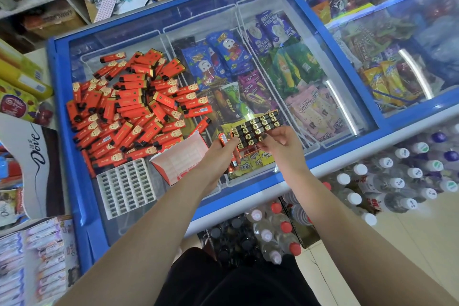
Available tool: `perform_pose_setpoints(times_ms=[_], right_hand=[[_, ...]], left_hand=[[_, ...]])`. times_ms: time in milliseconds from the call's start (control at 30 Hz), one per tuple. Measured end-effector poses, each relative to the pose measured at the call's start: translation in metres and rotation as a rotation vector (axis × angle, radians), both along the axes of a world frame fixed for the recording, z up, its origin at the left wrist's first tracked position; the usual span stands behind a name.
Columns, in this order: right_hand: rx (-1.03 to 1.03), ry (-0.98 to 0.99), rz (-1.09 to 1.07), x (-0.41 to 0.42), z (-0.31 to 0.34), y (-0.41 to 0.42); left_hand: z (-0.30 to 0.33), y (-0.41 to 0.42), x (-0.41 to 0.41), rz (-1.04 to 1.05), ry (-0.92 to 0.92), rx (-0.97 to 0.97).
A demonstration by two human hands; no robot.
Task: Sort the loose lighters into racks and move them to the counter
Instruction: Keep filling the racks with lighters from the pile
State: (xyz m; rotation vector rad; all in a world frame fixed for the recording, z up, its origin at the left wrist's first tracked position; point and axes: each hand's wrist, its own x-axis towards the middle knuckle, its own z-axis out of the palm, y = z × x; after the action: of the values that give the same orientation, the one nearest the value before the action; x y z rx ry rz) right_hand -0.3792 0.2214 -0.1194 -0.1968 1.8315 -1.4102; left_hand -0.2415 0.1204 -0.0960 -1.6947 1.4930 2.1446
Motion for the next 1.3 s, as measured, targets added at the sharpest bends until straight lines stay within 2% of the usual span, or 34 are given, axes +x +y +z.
perform_pose_setpoints(times_ms=[267,367,467,600,700,833,900,1067,1300], right_hand=[[0.183,-0.003,0.011,-0.003,-0.004,-0.004],[0.26,0.094,0.004,0.001,0.002,0.0],[0.166,0.132,0.013,0.015,0.018,0.004],[-0.032,0.021,0.327,0.033,0.034,0.006],[-0.034,0.135,0.435,0.04,0.035,0.01],[0.007,0.325,0.473,0.041,0.038,0.013],[-0.016,0.32,0.43,0.04,0.039,0.015],[-0.099,0.087,0.149,0.015,0.05,0.022],[-0.056,0.104,-0.173,-0.021,0.047,0.032]], left_hand=[[-0.008,0.0,-0.002,0.031,0.02,0.02],[-0.007,-0.001,-0.003,0.072,0.033,0.036],[-0.024,-0.004,-0.001,0.083,0.067,0.116],[-0.01,0.001,-0.005,0.097,0.057,0.092],[-0.008,0.0,-0.005,0.118,0.084,0.132],[-0.008,-0.001,-0.004,0.095,0.105,0.161],[0.001,0.003,-0.007,0.066,0.09,0.112],[-0.005,0.003,-0.007,0.025,0.057,-0.038],[0.003,-0.001,-0.01,-0.097,0.037,-0.183]])
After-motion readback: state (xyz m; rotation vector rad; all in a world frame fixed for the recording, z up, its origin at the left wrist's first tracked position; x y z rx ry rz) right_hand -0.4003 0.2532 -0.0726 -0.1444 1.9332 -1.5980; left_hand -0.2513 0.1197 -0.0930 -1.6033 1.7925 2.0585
